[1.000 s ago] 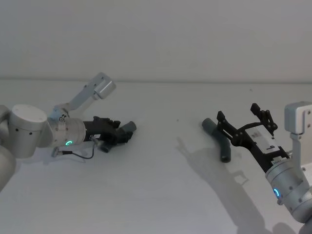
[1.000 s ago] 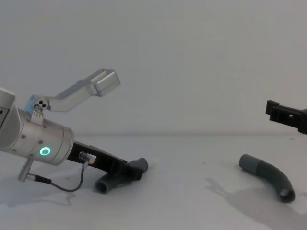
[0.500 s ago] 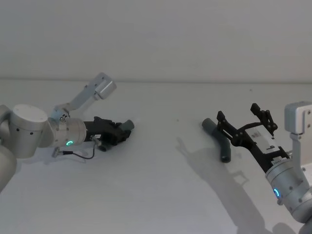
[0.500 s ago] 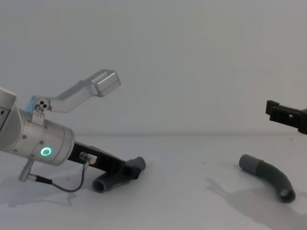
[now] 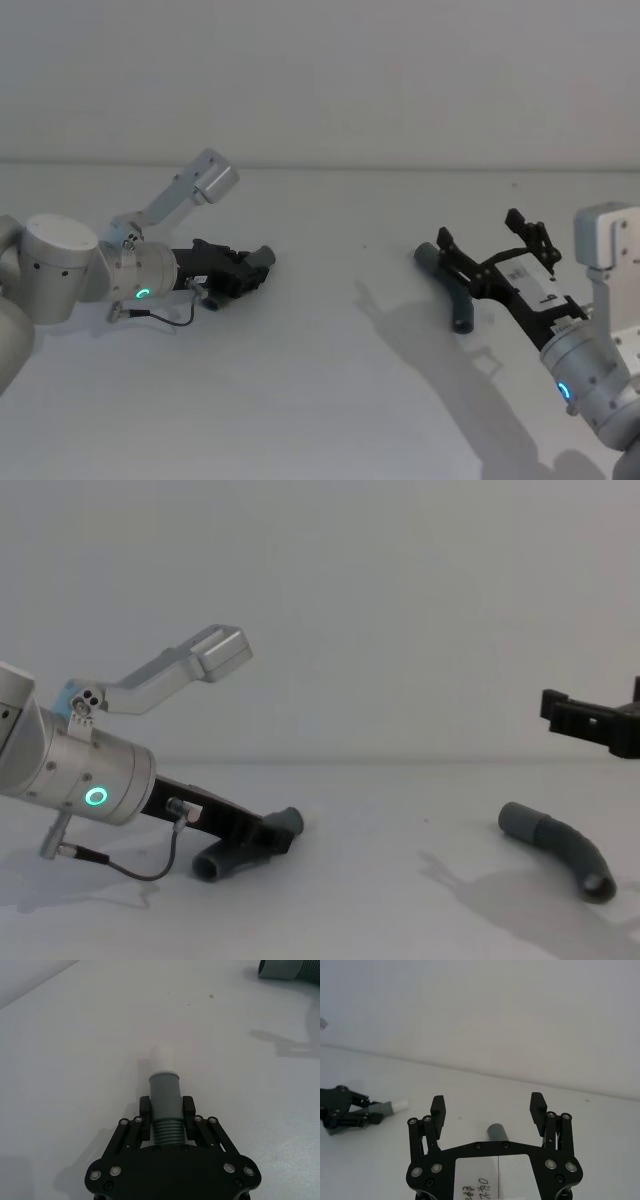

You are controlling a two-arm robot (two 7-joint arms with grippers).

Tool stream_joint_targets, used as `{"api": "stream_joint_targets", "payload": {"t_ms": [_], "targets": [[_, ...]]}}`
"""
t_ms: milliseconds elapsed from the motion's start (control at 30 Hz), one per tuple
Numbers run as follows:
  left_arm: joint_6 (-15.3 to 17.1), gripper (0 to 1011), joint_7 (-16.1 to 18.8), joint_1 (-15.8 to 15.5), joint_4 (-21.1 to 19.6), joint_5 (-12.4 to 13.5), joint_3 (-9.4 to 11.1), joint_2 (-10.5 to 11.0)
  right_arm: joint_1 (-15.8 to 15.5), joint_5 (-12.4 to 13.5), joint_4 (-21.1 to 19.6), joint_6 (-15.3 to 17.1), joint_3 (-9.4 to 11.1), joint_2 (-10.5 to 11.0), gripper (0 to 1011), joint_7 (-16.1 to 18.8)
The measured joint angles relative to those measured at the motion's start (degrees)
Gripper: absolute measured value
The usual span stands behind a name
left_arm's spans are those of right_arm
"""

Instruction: Use both hands to pick up one end of the pipe from the table, align the ends, and insert them.

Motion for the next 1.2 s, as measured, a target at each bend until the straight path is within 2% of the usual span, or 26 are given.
{"api": "stream_joint_targets", "payload": {"t_ms": [200, 500, 633, 833, 1200], "targets": [[0.0, 370, 0.0, 0.0, 0.0, 0.0, 0.0, 0.0, 2.0, -0.3, -0.1, 3.4, -1.1, 1.2, 1001, 2.1], [0.0, 370, 0.0, 0.0, 0.1, 0.0, 0.0, 0.0, 6.3, 0.1, 0.2, 12.2, -2.4, 3.1, 1001, 6.4], [0.0, 370, 0.0, 0.0, 0.1, 0.0, 0.0, 0.0, 8.5, 1.0, 0.7, 17.2, -2.8, 3.9, 1001, 8.3], [0.0, 370, 0.0, 0.0, 0.1, 0.0, 0.0, 0.0, 10.8, 2.1, 1.6, 22.1, -2.9, 4.7, 1001, 10.2], [0.0, 370, 0.0, 0.0, 0.1, 0.0, 0.0, 0.0, 13.4, 3.1, 3.8, 26.8, -2.9, 5.6, 1001, 11.4]]}}
